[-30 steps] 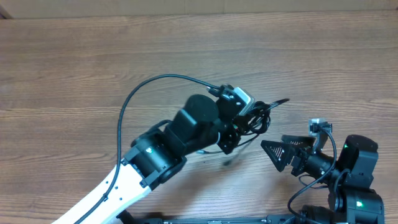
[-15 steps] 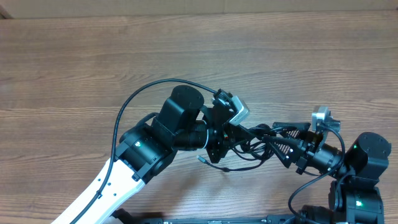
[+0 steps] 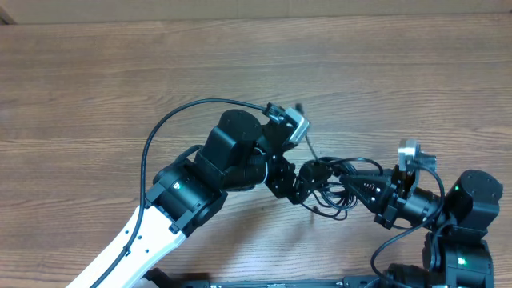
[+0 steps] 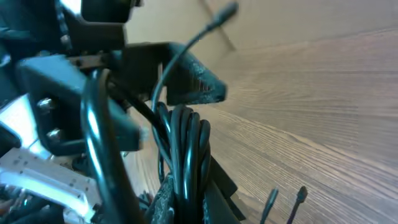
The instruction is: Untangle cables
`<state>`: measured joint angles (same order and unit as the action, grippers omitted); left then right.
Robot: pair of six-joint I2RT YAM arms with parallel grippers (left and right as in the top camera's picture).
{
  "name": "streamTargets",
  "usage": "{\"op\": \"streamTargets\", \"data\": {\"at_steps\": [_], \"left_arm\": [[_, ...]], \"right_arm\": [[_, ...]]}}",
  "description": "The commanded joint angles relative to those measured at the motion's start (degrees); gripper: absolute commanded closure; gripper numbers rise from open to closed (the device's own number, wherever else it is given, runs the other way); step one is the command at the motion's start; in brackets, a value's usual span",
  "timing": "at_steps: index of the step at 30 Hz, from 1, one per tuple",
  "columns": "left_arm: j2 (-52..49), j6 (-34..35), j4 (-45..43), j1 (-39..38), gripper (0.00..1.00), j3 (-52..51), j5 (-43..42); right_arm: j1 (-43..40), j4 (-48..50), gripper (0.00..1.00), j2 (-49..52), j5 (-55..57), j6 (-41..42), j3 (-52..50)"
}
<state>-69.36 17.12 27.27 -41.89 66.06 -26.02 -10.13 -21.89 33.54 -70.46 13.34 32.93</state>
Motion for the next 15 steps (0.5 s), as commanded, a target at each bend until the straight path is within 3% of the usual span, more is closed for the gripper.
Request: {"op": "streamTargets", "data": {"at_steps": [1, 5, 12, 15], "left_arm": [[1.2, 7.9, 0.2, 0.2, 0.0, 1.6, 1.8], [1.2, 18.5, 2.2, 0.1, 0.0, 1.6, 1.8], [1.1, 34.1, 2.8, -1.0, 0.0, 1.6, 0.5], [0.5, 39.3, 2.2, -2.7, 0.13, 1.6, 0.9]], "right_arm": [[-0.2, 0.6, 0.96, -0.2, 6.3, 5.4, 0.2], [-0.2, 1.3, 0.96, -0.2, 15.7, 13.9, 0.2], [-0.2, 12.7, 0.96, -0.2, 19.3, 26.9, 0.2], [-0.2, 15.1, 0.96, -0.2, 21.2, 30.4, 0.2]]}}
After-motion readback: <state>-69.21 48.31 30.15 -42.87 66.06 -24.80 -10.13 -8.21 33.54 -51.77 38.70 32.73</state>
